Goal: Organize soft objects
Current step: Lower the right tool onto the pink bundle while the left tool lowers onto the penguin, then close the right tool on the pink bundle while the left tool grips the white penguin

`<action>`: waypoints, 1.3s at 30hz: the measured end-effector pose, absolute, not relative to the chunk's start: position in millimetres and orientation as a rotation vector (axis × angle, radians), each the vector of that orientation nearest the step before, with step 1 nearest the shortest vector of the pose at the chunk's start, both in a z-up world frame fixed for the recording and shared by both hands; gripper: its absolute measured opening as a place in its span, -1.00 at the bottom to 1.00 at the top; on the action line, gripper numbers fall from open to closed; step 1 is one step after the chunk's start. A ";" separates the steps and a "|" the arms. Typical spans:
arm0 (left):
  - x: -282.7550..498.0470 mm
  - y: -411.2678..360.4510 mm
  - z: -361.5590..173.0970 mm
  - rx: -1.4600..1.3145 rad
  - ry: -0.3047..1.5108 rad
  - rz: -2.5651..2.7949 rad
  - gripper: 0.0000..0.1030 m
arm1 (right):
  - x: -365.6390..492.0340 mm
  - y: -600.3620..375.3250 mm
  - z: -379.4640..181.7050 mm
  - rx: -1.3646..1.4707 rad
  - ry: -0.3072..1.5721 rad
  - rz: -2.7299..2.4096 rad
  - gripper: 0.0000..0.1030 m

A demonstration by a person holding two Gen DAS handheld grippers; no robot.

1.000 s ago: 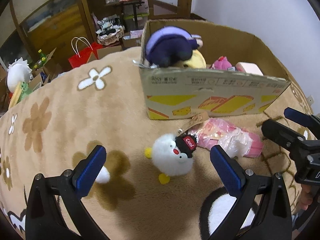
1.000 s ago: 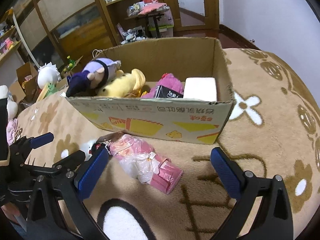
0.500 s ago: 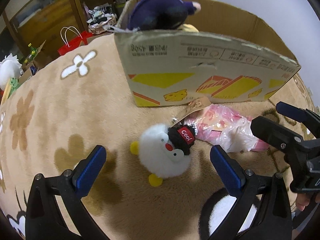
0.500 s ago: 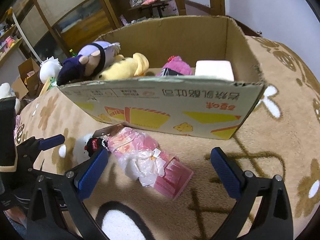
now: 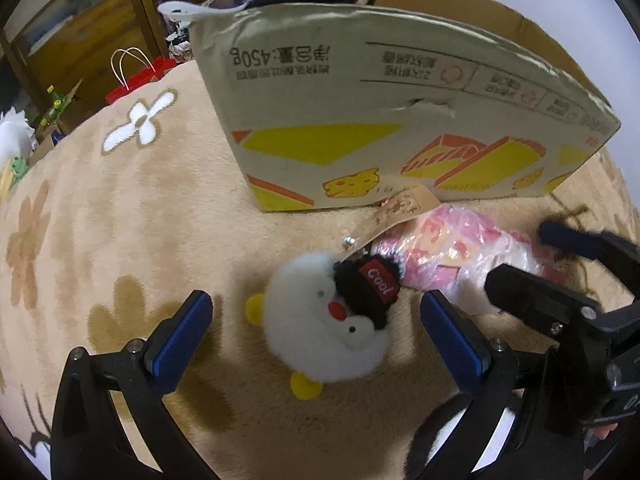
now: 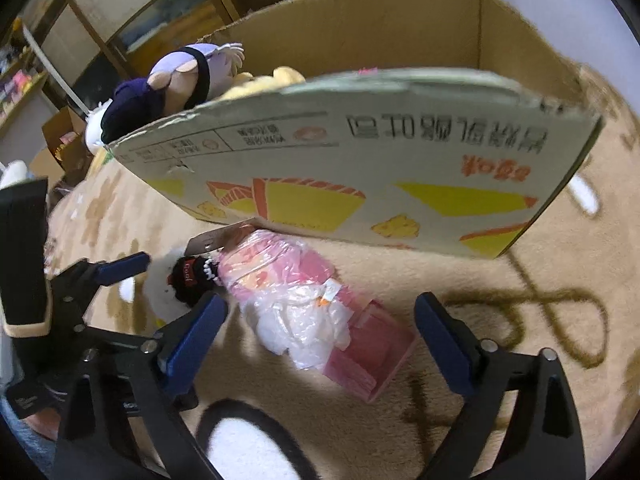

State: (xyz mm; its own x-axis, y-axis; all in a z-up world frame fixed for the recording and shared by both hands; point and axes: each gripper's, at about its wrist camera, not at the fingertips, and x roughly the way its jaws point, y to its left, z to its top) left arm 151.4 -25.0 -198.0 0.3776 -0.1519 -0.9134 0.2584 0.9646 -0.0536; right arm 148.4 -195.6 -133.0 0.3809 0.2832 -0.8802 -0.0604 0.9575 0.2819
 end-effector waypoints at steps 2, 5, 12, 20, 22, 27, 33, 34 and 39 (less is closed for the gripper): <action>154.2 -25.0 -200.8 0.102 1.148 -0.277 0.99 | 149.6 -199.6 -135.9 0.234 1.167 0.216 0.85; 155.9 -25.6 -206.0 0.114 1.157 -0.277 0.98 | 151.0 -199.4 -140.7 0.236 1.178 0.216 0.84; 160.8 -21.9 -215.9 0.109 1.151 -0.271 0.91 | 155.2 -184.6 -142.2 0.198 1.161 0.240 0.66; 149.1 -19.6 -219.7 0.127 1.118 -0.271 0.57 | 156.4 -187.6 -149.4 0.191 1.190 0.247 0.55; 145.3 -14.7 -217.1 0.091 1.128 -0.259 0.33 | 155.7 -189.2 -151.3 0.191 1.200 0.256 0.55; 145.1 5.3 -214.3 0.017 1.137 -0.225 -0.11 | 151.8 -180.9 -150.3 0.143 1.209 0.264 0.54; 137.7 0.3 -207.8 0.077 1.123 -0.217 -0.25 | 145.8 -158.4 -153.8 0.015 1.246 0.222 0.48; 135.8 -0.6 -206.7 0.085 1.120 -0.218 -0.27 | 143.9 -153.6 -153.6 -0.020 1.245 0.218 0.45; 133.7 2.4 -198.3 0.081 1.112 -0.229 -0.31 | 138.2 -141.3 -149.9 -0.055 1.254 0.220 0.20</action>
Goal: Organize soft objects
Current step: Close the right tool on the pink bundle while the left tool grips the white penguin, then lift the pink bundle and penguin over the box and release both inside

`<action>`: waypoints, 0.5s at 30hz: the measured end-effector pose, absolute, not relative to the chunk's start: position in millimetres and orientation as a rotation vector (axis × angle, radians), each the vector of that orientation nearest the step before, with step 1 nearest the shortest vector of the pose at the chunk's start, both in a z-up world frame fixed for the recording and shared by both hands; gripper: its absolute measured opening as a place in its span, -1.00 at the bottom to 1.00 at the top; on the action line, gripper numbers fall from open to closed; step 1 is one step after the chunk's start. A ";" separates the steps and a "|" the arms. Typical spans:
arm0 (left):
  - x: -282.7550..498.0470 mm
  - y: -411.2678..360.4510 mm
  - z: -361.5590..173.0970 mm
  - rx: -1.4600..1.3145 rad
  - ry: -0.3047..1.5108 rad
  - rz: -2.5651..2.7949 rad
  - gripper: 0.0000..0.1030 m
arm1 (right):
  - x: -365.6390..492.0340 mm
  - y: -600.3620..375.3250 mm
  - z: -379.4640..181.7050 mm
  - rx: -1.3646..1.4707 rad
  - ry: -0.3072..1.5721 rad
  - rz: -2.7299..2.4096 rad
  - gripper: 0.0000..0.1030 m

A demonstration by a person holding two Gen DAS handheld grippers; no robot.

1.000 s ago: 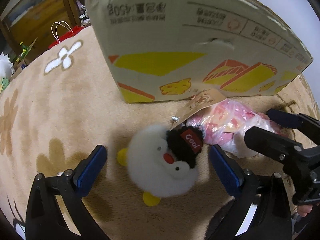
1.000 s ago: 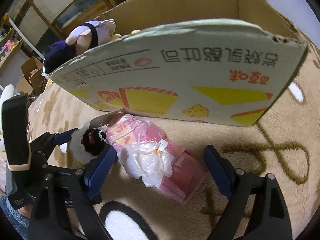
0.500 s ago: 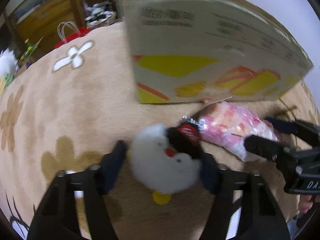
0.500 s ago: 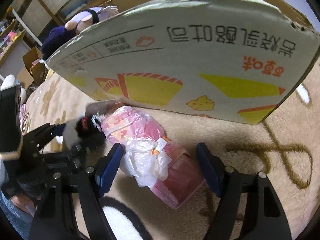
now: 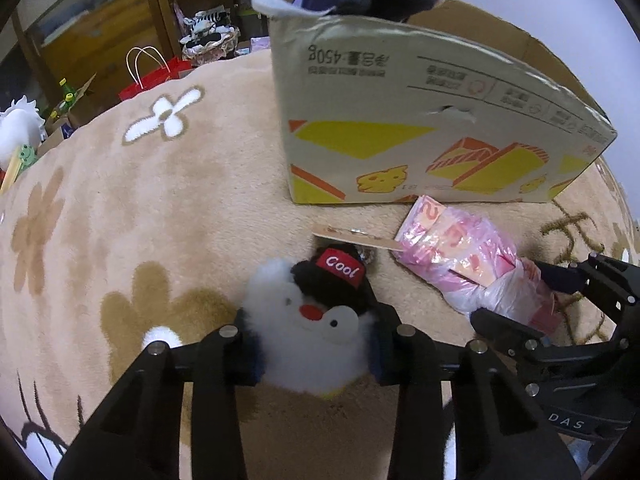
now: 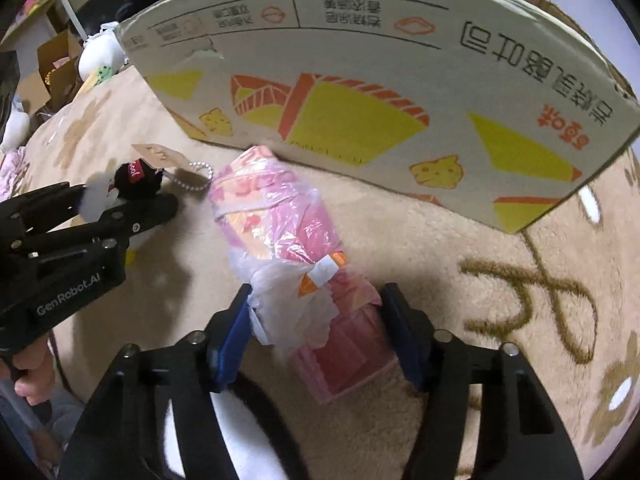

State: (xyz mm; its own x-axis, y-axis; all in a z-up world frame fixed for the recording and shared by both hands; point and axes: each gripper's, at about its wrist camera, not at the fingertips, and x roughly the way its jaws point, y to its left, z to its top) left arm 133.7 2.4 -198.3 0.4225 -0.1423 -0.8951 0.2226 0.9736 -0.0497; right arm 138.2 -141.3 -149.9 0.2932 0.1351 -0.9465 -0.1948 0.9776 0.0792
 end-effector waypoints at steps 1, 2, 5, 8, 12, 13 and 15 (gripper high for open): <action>132.4 1.3 -197.0 0.085 1.109 -0.231 -0.31 | 135.9 -140.8 -147.7 -0.056 1.254 0.221 0.16; 130.3 0.3 -195.0 0.090 1.106 -0.233 -0.31 | 132.7 -141.3 -145.5 -0.059 1.251 0.224 0.06; 127.7 -5.4 -190.3 0.099 1.096 -0.246 -0.33 | 121.7 -137.2 -135.7 -0.057 1.233 0.244 -0.24; 120.6 -12.9 -184.7 0.119 1.084 -0.265 -0.36 | 116.7 -137.4 -127.9 -0.036 1.209 0.238 -0.38; 114.7 -16.5 -177.4 0.140 1.068 -0.277 -0.39 | 106.5 -157.1 -120.8 -0.020 1.196 0.220 -0.46; 112.6 -17.2 -174.3 0.138 1.065 -0.276 -0.39 | 104.4 -160.9 -118.8 -0.015 1.193 0.210 -0.47; 108.7 -19.3 -165.9 0.137 1.045 -0.279 -0.39 | 99.7 -171.1 -111.7 -0.001 1.183 0.191 -0.49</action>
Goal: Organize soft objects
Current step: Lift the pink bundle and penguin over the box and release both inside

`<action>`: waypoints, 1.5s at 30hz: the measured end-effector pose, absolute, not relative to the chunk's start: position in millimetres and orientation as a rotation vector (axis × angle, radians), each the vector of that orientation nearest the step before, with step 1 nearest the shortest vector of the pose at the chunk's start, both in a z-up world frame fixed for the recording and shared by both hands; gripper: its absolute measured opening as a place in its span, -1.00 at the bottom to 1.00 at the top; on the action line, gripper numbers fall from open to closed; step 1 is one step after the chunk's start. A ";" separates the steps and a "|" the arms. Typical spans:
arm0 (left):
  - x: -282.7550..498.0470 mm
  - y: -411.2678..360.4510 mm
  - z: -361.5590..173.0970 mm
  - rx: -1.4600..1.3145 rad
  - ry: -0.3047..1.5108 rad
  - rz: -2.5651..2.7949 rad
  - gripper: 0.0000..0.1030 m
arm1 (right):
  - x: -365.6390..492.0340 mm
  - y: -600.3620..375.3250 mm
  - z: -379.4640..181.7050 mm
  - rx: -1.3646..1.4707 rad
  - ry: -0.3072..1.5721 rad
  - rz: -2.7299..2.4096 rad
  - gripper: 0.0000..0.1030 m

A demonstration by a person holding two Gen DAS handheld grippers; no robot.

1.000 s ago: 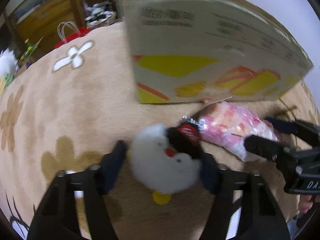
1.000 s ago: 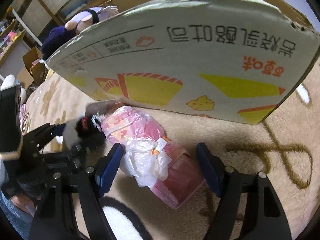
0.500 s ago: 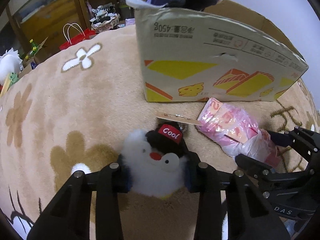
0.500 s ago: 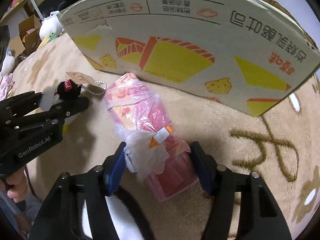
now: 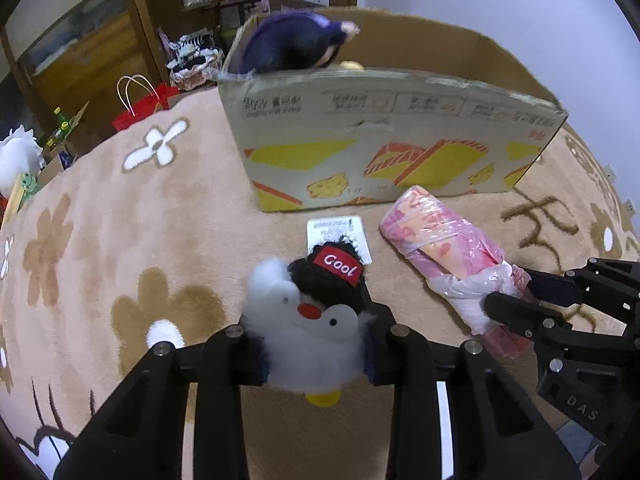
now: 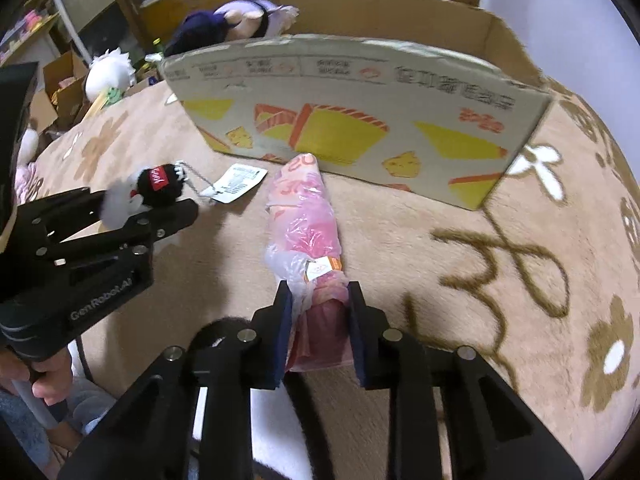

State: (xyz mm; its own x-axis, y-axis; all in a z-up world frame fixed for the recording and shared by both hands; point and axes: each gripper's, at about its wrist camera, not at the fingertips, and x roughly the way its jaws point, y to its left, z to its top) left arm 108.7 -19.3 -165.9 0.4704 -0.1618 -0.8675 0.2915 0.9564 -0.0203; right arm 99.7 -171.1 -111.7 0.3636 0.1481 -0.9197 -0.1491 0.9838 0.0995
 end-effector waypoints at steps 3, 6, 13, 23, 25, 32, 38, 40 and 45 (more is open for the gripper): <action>103.1 -25.1 -156.2 0.160 1.015 -0.298 -0.40 | 99.9 -178.3 -106.3 0.023 1.166 0.162 -0.52; 97.4 -28.8 -147.7 0.181 0.995 -0.299 -0.40 | 91.4 -192.2 -95.2 0.054 1.146 0.134 -0.54; 82.1 -38.3 -120.0 0.215 0.913 -0.290 -0.40 | 72.4 -207.6 -63.8 0.098 1.069 0.065 -0.57; 67.3 -39.7 -70.2 0.191 0.742 -0.277 -0.40 | 48.6 -218.0 -1.3 0.183 0.895 0.055 -0.58; 67.4 -35.8 -58.0 0.170 0.706 -0.274 -0.40 | 44.4 -217.9 10.2 0.172 0.856 0.050 -0.58; 69.6 -26.6 -24.6 0.128 0.608 -0.244 -0.40 | 36.3 -210.4 45.5 0.131 0.727 0.039 -0.58; 83.6 -19.3 -10.1 0.117 0.573 -0.216 -0.40 | 41.7 -207.5 63.3 0.118 0.647 0.032 -0.59; 88.1 -19.9 -7.1 0.127 0.562 -0.211 -0.40 | 46.9 -208.3 67.0 0.127 0.630 0.031 -0.59; 104.6 -24.9 -0.1 0.138 0.539 -0.192 -0.39 | 62.7 -206.0 67.1 0.125 0.610 0.032 -0.59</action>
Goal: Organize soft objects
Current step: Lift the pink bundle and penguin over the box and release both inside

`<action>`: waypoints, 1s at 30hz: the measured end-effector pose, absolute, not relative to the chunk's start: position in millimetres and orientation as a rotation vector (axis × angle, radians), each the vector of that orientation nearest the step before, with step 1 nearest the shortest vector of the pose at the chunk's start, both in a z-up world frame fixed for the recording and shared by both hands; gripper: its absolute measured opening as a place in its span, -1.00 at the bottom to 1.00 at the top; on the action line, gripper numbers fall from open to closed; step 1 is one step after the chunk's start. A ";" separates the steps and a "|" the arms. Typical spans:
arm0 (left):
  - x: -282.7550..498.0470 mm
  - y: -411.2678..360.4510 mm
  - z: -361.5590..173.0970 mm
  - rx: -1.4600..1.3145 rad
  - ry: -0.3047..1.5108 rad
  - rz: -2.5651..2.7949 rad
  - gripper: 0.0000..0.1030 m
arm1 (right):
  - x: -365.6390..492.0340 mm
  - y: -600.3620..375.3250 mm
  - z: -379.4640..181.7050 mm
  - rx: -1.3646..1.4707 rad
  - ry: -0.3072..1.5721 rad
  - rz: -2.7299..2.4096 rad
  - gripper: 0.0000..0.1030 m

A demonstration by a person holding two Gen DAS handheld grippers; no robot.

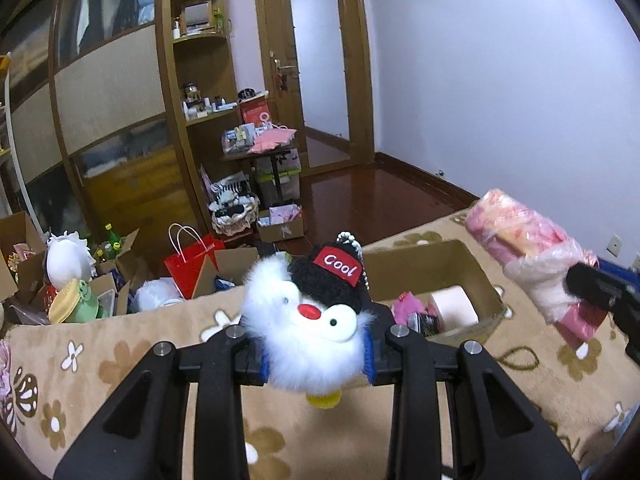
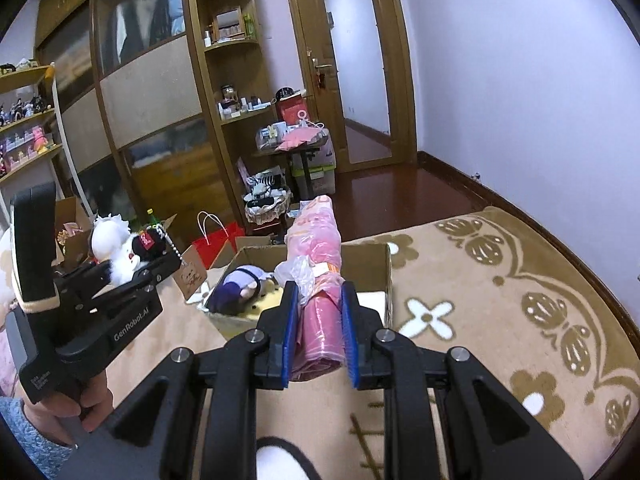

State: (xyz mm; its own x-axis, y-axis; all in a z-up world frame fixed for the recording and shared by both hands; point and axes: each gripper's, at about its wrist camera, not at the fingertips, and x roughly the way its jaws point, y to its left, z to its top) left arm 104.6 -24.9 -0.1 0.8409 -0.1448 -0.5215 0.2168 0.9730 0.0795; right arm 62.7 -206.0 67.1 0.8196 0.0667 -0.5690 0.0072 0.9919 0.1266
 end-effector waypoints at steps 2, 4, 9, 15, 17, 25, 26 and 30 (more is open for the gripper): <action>112.2 -27.2 0.8 0.143 0.535 -0.187 -0.39 | 68.9 -203.7 66.5 0.116 0.607 0.033 -0.59; 120.3 -30.1 2.1 0.158 0.527 -0.182 -0.39 | 75.3 -201.3 64.5 0.117 0.605 0.038 -0.59; 135.6 -35.5 -1.0 0.187 0.521 -0.182 -0.39 | 94.9 -197.6 52.4 0.115 0.614 0.042 -0.60; 153.4 -41.2 -14.4 0.192 0.549 -0.191 -0.39 | 117.6 -202.1 33.7 0.133 0.639 0.038 -0.61; 156.6 -45.9 -19.8 0.202 0.560 -0.195 -0.39 | 123.9 -204.8 28.8 0.141 0.644 0.038 -0.61; 165.6 -60.2 -42.9 0.235 0.597 -0.226 -0.37 | 142.4 -212.8 9.1 0.149 0.669 0.029 -0.61; 166.8 -61.8 -45.5 0.235 0.602 -0.230 -0.37 | 143.5 -213.0 7.8 0.151 0.671 0.029 -0.61; 171.9 -64.4 -58.9 0.203 0.649 -0.265 -0.37 | 147.6 -213.6 0.1 0.162 0.686 0.036 -0.60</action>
